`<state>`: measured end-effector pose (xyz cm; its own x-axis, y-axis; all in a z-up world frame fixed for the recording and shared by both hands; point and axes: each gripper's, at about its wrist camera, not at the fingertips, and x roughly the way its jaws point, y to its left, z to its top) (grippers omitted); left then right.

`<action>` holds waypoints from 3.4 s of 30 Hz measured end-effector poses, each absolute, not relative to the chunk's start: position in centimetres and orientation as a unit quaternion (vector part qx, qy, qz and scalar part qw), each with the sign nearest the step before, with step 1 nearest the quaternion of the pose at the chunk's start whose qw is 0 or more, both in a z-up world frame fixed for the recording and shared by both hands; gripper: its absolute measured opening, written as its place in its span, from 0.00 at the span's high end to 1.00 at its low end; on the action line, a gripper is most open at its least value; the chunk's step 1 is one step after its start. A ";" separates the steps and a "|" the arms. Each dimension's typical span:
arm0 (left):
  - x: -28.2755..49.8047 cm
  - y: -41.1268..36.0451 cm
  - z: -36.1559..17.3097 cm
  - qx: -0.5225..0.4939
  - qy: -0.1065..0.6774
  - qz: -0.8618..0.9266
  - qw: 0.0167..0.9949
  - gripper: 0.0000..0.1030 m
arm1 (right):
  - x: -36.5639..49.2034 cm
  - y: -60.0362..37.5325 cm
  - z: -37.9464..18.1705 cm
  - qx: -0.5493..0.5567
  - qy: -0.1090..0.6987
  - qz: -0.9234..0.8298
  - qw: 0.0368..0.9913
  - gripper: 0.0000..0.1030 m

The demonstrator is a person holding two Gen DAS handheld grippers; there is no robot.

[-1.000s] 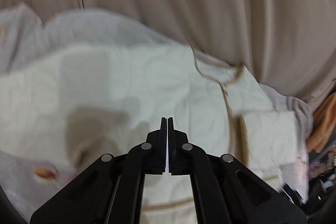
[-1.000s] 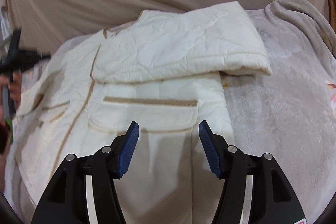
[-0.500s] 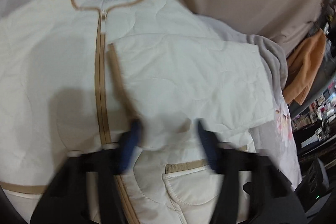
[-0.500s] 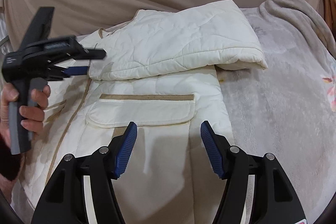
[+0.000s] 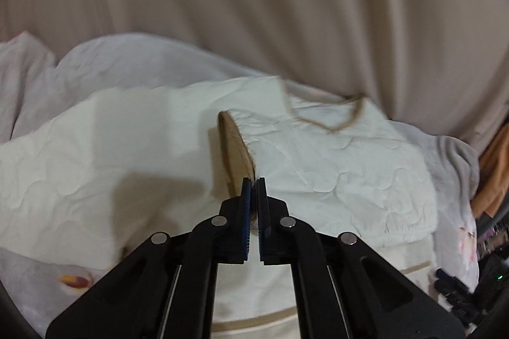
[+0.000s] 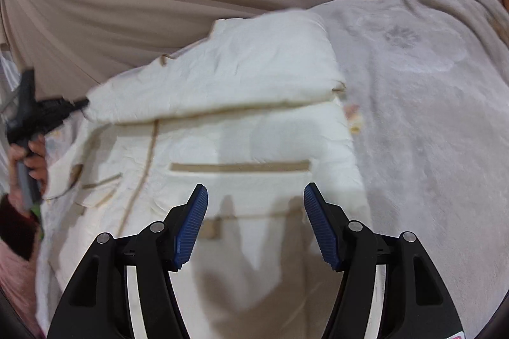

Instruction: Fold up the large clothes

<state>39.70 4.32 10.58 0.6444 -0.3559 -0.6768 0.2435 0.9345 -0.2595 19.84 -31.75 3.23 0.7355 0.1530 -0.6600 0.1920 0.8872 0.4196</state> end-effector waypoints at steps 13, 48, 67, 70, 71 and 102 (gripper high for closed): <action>41.4 4.9 5.0 -0.037 0.413 -0.133 0.900 0.97 | 28.0 -36.3 4.8 0.344 0.314 -0.022 0.884 0.94; 40.5 3.2 2.9 -0.012 0.383 -0.155 0.911 0.77 | 32.0 -37.7 1.6 0.148 0.373 -0.172 0.900 1.00; 45.0 -2.7 4.5 0.005 0.378 -0.136 0.916 0.43 | 38.4 -35.4 4.1 0.091 0.371 -0.170 0.908 0.94; 45.3 -1.9 4.1 -0.015 0.369 -0.155 0.916 0.41 | 36.7 -39.8 1.9 0.128 0.356 -0.216 0.900 0.73; 45.4 -1.8 4.0 -0.018 0.370 -0.157 0.916 0.41 | 35.9 -41.5 1.3 0.156 0.355 -0.229 0.893 0.58; 18.8 14.8 4.9 -0.060 0.471 -0.183 0.861 0.88 | 1.6 -32.4 2.2 0.208 0.415 -0.064 0.883 0.94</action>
